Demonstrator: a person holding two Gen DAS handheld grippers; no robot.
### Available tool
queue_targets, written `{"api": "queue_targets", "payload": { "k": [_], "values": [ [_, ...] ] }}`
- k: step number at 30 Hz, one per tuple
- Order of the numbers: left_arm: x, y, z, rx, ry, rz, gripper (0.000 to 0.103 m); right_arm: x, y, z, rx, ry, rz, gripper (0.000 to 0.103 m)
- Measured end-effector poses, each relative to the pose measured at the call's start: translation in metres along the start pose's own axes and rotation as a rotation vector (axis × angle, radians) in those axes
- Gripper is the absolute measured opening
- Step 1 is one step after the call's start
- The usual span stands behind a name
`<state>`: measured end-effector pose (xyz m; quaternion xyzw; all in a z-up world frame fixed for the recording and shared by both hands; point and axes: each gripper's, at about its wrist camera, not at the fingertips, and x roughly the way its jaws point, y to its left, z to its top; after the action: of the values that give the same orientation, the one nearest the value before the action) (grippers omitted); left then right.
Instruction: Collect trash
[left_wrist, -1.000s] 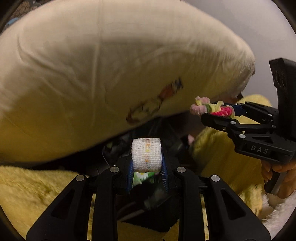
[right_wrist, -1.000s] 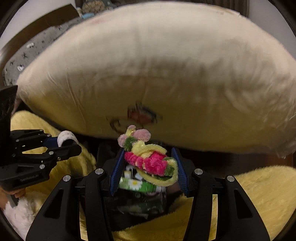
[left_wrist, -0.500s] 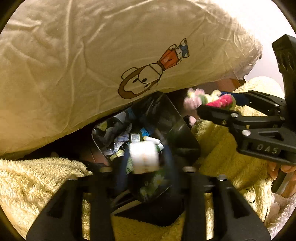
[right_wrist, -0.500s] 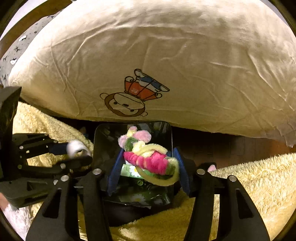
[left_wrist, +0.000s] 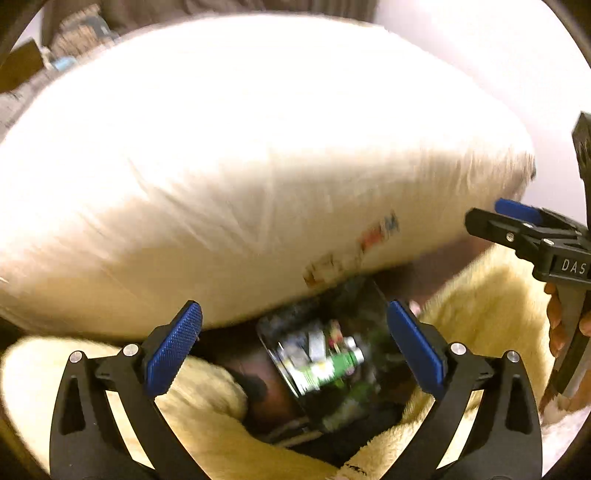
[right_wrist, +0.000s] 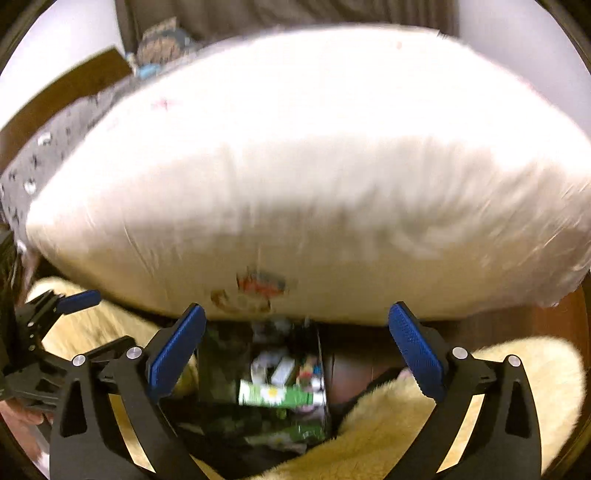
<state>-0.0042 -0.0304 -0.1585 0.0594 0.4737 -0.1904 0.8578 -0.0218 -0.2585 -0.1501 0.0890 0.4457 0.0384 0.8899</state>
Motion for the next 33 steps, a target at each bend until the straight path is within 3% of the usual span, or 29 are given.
{"api": "queue_targets", "payload": {
  "k": [7, 14, 17, 25, 33],
  "values": [
    [-0.072, 0.003, 0.038, -0.005, -0.264, 0.123, 0.095, -0.065, 0.023, 0.035, -0.028, -0.247, -0.079, 0.099],
    [-0.121, 0.004, 0.063, -0.047, -0.41, 0.165, 0.095, -0.107, 0.035, 0.057, -0.112, -0.375, -0.148, 0.099],
    [-0.135, 0.003, 0.067, -0.055, -0.45, 0.195, 0.095, -0.121, 0.039, 0.061, -0.117, -0.405, -0.162, 0.099],
    [-0.161, 0.006, 0.067, -0.081, -0.521, 0.173, 0.095, -0.144, 0.044, 0.065, -0.106, -0.471, -0.168, 0.099],
    [-0.169, 0.009, 0.066, -0.097, -0.547, 0.177, 0.095, -0.153, 0.046, 0.068, -0.103, -0.499, -0.161, 0.1]
  ]
}}
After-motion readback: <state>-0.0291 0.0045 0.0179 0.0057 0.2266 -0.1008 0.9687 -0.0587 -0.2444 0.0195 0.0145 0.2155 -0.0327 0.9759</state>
